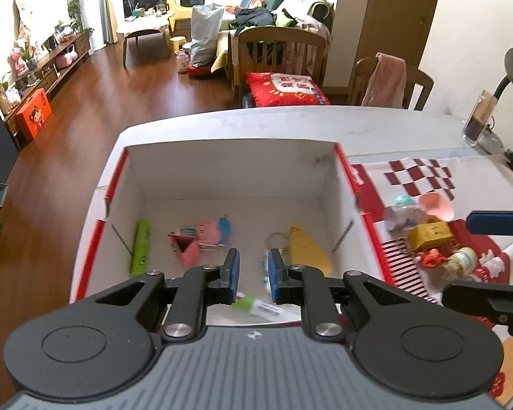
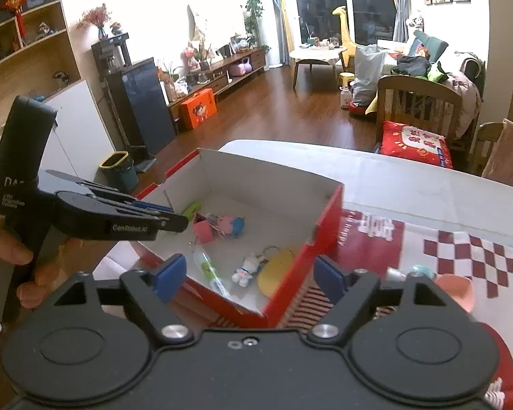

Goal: Organize rigid objects
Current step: 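Withdraw both tools from the box toward the remaining items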

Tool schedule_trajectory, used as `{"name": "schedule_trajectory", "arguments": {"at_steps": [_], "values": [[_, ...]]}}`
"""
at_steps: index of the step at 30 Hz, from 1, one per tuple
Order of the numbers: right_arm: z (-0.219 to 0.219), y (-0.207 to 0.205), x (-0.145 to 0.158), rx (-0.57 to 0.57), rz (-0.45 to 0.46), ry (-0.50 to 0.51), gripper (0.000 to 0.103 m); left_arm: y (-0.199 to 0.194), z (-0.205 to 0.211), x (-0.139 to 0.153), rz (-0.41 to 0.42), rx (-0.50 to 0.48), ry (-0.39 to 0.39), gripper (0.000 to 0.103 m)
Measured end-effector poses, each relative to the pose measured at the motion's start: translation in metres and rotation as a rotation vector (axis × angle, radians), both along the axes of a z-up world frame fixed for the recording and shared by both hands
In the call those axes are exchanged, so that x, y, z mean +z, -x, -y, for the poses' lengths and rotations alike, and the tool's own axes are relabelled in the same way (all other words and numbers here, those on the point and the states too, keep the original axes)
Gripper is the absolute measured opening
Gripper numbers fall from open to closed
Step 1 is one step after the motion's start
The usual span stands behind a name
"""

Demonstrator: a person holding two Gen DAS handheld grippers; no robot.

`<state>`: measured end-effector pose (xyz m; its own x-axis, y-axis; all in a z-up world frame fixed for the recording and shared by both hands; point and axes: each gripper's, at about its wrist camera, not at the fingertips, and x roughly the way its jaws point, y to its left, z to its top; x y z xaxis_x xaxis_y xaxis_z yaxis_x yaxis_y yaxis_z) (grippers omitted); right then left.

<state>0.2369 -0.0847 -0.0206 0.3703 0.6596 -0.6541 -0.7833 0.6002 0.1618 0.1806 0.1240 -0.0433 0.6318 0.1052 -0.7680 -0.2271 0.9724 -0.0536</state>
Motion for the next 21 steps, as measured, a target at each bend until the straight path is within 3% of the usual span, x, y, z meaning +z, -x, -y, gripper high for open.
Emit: {"name": "schedule_trajectory", "arguments": {"at_steps": [12, 15, 17, 19, 21], "values": [[0.096, -0.009, -0.02, -0.046, 0.033, 0.039, 0.094, -0.006, 0.067, 0.001, 0.038, -0.018, 0.019, 0.018], [0.11, -0.009, -0.029, -0.049, 0.044, 0.061, 0.095, -0.011, 0.086, -0.004, 0.041, -0.022, 0.024, 0.034], [0.122, -0.013, -0.033, -0.053, 0.033, 0.063, 0.095, -0.014, 0.098, -0.006, 0.053, -0.022, 0.034, 0.065], [0.131, -0.017, -0.039, -0.066, 0.026, 0.069, 0.095, -0.016, 0.109, -0.007, 0.068, -0.015, 0.037, 0.071], [0.137, -0.022, -0.044, -0.075, 0.021, 0.074, 0.095, -0.023, 0.12, -0.01, 0.065, -0.022, 0.053, 0.071]]}}
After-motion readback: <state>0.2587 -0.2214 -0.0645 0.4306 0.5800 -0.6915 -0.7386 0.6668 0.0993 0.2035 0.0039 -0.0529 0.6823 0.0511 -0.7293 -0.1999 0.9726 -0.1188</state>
